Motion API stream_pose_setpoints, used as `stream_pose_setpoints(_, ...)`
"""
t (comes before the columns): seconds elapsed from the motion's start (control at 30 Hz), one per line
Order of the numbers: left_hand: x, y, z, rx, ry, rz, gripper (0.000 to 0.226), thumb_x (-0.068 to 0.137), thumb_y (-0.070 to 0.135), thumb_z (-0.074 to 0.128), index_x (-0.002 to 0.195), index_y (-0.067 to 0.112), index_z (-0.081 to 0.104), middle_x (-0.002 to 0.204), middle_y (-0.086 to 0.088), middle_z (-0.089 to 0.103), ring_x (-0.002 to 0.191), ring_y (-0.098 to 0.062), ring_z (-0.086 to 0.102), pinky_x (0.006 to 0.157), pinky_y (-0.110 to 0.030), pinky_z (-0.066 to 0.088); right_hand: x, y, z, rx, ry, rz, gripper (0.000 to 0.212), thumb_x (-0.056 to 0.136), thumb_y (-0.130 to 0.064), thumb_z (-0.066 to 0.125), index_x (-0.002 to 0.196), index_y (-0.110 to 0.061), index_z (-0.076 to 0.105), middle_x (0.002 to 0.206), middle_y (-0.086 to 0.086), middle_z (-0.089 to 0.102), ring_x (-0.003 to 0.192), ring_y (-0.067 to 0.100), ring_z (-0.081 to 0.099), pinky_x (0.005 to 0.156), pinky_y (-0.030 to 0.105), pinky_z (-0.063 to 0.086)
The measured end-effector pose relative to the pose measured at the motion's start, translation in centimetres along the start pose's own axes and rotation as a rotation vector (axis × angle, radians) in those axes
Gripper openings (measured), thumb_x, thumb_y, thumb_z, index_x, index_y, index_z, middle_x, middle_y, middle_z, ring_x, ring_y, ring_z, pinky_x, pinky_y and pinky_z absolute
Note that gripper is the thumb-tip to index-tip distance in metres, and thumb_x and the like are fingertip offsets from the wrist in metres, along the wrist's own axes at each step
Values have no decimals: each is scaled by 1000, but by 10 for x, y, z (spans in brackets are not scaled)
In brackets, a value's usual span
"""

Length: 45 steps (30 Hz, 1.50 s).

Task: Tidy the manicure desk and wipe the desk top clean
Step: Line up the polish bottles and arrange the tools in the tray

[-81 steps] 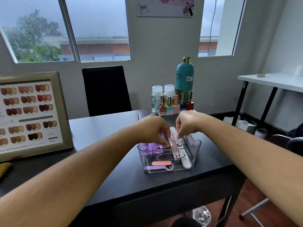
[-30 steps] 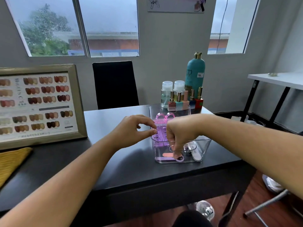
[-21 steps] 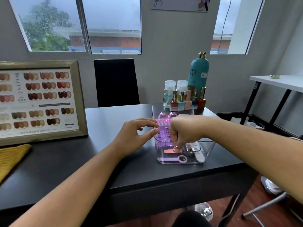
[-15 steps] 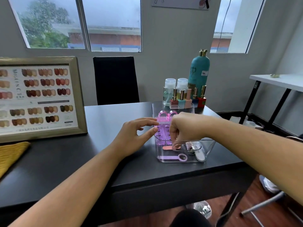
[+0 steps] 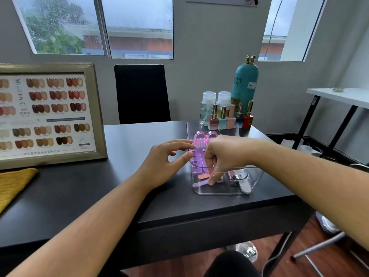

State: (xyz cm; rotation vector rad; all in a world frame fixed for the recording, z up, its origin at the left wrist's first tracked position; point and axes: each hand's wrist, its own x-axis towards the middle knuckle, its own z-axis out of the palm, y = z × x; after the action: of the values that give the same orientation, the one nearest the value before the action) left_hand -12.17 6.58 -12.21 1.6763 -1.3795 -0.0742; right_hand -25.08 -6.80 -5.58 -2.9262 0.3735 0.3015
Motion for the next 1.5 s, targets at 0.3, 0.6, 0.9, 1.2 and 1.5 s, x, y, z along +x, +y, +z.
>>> stream_pose_setpoints(0.3, 0, -1, 0, -17, 3, -3, 23, 87, 33, 59, 107, 29, 68, 119, 17, 62, 103, 4, 58, 89, -27, 50, 2, -2, -3, 11, 43, -41, 12, 76, -27, 75, 71, -18, 70, 56, -9, 58, 47, 1, 49, 50, 16, 39)
stream_pose_setpoints(0.6, -1, 0, 0, -27, 3, -3, 21, 87, 32, 59, 106, 30, 68, 117, 18, 62, 101, 3, 59, 88, -28, 51, 8, -12, -1, -109, 42, -82, 5, 75, -21, 75, 73, -16, 72, 65, -7, 64, 55, 6, 51, 55, 20, 44)
stream_pose_setpoints(0.9, -1, 1, 0, -30, 9, -4, 21, 87, 28, 60, 106, 27, 68, 116, 14, 65, 100, -1, 60, 87, -30, 51, 13, -24, -2, -109, 20, -55, 20, 75, -22, 72, 60, -15, 60, 58, -2, 52, 55, 14, 45, 62, 31, 45)
stream_pose_setpoints(1.2, -2, 4, 0, -20, 4, -9, 24, 87, 30, 59, 108, 25, 68, 119, 13, 63, 101, -1, 60, 88, -25, 50, 13, -20, -1, -107, 37, -23, 23, 76, -29, 73, 77, -6, 70, 69, 6, 61, 62, 18, 51, 61, 33, 46)
stream_pose_setpoints(1.5, -3, 3, 0, -12, 6, -4, 25, 86, 33, 59, 109, 27, 68, 121, 14, 62, 103, 2, 59, 89, -24, 49, -2, 1, -10, 12, -36, -25, 21, 68, -33, 82, 76, -16, 73, 50, -14, 58, 44, -4, 48, 45, 12, 37)
